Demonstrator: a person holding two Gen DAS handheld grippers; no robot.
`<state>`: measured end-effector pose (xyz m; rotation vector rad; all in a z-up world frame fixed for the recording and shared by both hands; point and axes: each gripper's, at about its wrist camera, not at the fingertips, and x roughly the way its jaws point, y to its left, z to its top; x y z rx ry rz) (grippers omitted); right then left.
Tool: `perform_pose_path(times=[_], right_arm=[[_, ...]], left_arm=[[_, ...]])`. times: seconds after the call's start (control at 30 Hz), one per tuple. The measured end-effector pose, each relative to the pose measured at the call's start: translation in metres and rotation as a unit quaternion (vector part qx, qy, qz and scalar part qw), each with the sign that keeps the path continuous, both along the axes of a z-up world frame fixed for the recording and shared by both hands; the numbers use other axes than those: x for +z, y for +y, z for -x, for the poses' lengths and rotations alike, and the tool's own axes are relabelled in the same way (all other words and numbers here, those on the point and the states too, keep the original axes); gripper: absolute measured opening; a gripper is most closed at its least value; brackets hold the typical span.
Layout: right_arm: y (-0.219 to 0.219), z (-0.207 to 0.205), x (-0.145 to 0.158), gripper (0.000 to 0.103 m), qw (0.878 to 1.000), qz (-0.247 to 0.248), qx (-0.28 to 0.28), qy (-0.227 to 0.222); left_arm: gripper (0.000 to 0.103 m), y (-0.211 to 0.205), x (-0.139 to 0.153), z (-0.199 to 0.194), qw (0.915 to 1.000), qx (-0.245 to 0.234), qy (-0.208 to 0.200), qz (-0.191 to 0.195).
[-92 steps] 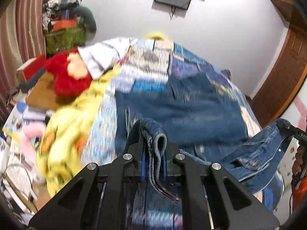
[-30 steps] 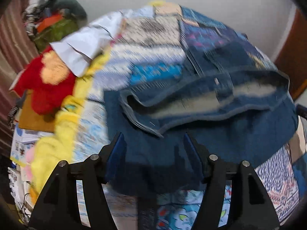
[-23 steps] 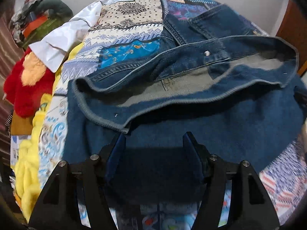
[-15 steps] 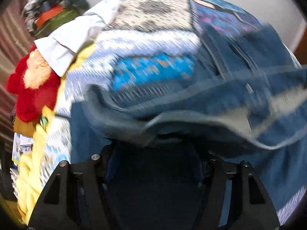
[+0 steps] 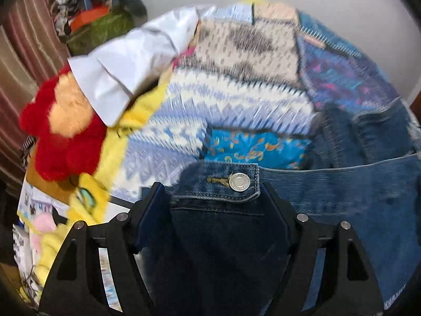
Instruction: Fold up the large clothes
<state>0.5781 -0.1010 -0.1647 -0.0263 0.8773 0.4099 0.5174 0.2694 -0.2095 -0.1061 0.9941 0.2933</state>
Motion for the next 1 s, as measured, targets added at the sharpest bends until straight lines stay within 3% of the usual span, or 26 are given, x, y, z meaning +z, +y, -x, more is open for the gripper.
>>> perform_pose_path(times=[0.13,0.33,0.43,0.53,0.7,0.8,0.9,1.0], right_arm=[[0.003,0.026,0.018,0.016,1.000,0.006,0.026,-0.015],[0.040,0.073,0.035,0.016,0.994,0.004,0.099,-0.033],[0.072,0.095,0.029,0.016,0.990,-0.006,0.139,-0.023],[0.099,0.109,0.015,0.016,0.986,-0.003,0.168,-0.003],[0.139,0.127,-0.029,0.016,0.974,0.054,0.218,0.043],[0.145,0.132,-0.062,0.016,0.965,0.111,0.230,0.060],[0.135,0.141,-0.063,0.016,0.963,0.110,0.246,0.031],[0.118,0.139,-0.058,0.016,0.966,0.127,0.224,0.027]], left_arm=[[0.075,0.003,0.043,0.025,0.9987,-0.010,-0.035,-0.036],[0.075,0.010,0.069,0.067,0.9980,-0.031,-0.050,-0.024],[0.077,0.004,0.056,0.085,0.9981,-0.051,-0.033,-0.007],[0.077,-0.007,0.027,0.096,0.9973,-0.072,0.004,-0.016],[0.077,-0.010,-0.022,0.119,0.9936,-0.079,0.065,-0.048],[0.083,0.003,-0.032,0.138,0.9942,-0.074,0.066,-0.040],[0.087,0.012,-0.031,0.156,0.9945,-0.080,0.057,-0.036],[0.087,0.015,-0.031,0.170,0.9940,-0.082,0.054,-0.047]])
